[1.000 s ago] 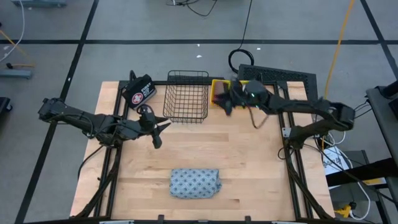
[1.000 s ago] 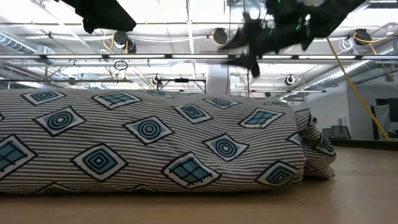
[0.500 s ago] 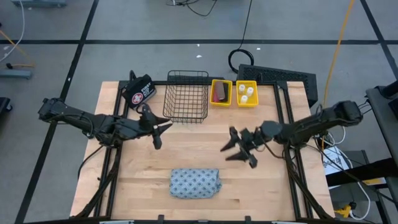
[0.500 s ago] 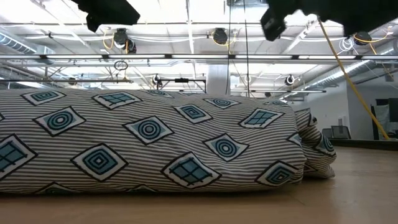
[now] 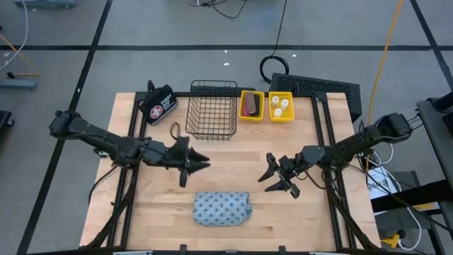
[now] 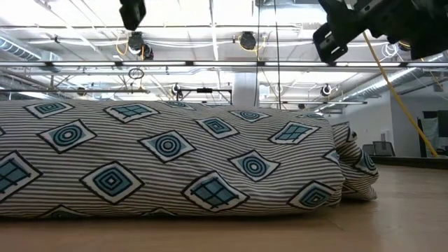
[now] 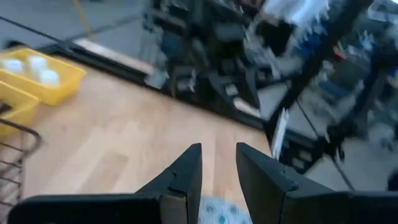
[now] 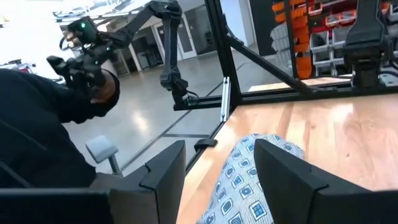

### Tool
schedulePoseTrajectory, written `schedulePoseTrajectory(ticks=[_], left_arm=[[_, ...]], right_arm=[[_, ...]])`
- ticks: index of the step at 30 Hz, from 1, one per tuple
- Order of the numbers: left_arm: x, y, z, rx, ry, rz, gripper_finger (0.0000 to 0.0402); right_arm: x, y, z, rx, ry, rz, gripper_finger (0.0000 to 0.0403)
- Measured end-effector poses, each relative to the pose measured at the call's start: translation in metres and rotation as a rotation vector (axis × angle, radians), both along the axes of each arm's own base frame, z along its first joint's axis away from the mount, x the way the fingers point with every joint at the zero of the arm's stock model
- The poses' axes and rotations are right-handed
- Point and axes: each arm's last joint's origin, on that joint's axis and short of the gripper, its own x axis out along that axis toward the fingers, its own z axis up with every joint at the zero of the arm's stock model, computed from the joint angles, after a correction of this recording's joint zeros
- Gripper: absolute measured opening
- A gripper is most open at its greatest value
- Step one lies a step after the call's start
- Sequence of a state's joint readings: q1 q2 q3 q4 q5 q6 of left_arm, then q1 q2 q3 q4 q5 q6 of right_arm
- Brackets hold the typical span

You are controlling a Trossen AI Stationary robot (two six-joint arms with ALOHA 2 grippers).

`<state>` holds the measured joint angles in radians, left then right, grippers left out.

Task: Pick & Place Medicine items
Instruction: Put the blue patient gown into the wire basket

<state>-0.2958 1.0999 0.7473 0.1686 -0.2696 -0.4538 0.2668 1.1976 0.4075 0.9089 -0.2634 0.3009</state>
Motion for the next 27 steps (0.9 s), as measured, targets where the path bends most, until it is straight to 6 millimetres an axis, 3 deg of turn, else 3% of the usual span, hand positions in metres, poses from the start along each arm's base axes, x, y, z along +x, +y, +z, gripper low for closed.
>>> schedulePoseTrajectory(ticks=[4,9,13,18,22,27], left_arm=[[0.011,-0.007,-0.018,-0.025,0.081,-0.067,0.0108],[0.035,-0.031,-0.042,-0.066,0.188,-0.186,0.0108],[0.061,-0.054,-0.037,-0.086,0.413,-0.236,0.0118],[0.085,-0.084,-0.020,0.014,0.669,-0.259,0.0176],[0.103,-0.107,-0.012,0.083,0.727,-0.323,0.0244],[0.115,-0.128,-0.018,0.135,0.765,-0.412,0.0317]], right_arm=[[-0.001,0.000,-0.002,0.010,0.014,0.002,0.0180],[-0.001,0.000,-0.002,0.021,0.022,0.004,0.0178],[-0.001,0.000,-0.002,0.016,0.017,0.004,0.0174],[-0.001,0.000,-0.002,0.010,0.009,0.002,0.0176],[-0.001,0.000,-0.002,-0.001,0.006,0.002,0.0178],[-0.001,0.000,-0.002,-0.001,0.007,0.001,0.0174]])
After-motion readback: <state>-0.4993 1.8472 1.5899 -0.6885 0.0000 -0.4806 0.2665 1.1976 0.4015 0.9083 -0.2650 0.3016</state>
